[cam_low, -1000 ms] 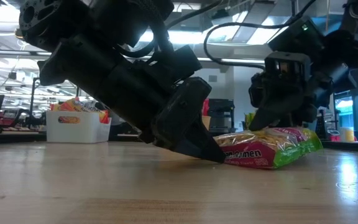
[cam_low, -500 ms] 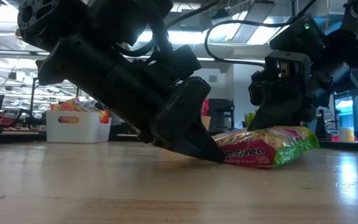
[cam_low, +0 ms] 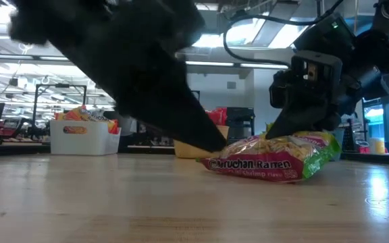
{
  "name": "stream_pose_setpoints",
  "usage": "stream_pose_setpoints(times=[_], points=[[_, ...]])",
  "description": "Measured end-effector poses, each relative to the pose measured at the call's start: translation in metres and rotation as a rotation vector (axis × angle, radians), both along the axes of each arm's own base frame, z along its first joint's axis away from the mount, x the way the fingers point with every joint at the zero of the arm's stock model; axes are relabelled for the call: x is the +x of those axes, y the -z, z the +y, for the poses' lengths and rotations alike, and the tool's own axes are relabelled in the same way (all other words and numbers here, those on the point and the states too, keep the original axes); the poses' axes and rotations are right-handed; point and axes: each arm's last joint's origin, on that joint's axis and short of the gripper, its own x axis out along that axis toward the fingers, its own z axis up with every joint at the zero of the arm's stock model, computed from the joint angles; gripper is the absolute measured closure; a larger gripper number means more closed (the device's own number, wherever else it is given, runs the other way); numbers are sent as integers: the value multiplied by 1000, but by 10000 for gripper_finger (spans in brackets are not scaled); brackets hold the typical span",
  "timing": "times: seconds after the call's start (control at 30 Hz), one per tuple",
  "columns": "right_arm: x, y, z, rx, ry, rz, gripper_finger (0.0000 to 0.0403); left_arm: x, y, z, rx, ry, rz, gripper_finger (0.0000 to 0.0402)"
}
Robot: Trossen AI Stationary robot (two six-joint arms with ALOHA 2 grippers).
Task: Sort Maruchan noodles
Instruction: Put the green noodle pack into the blue bin
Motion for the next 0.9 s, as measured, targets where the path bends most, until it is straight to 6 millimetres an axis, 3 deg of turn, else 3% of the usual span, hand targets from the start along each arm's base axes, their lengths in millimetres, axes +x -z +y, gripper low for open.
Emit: stream_pose_setpoints(times=[0.1,0.27,0.67,0.9], points=[[0,-1,0,-1,-1,-10,235,-11,-12,-6,39,15,39,243],[1,-1,0,-6,4,-19,250,-20,-14,-20,89,112,66,243],[2,-4,0,-34,-41,-60,253,-23,-13,-27,21,104,64,243],[-3,-26,-1,-106,-111,-138,256,-22,-12,-23,-7,136,97,243]])
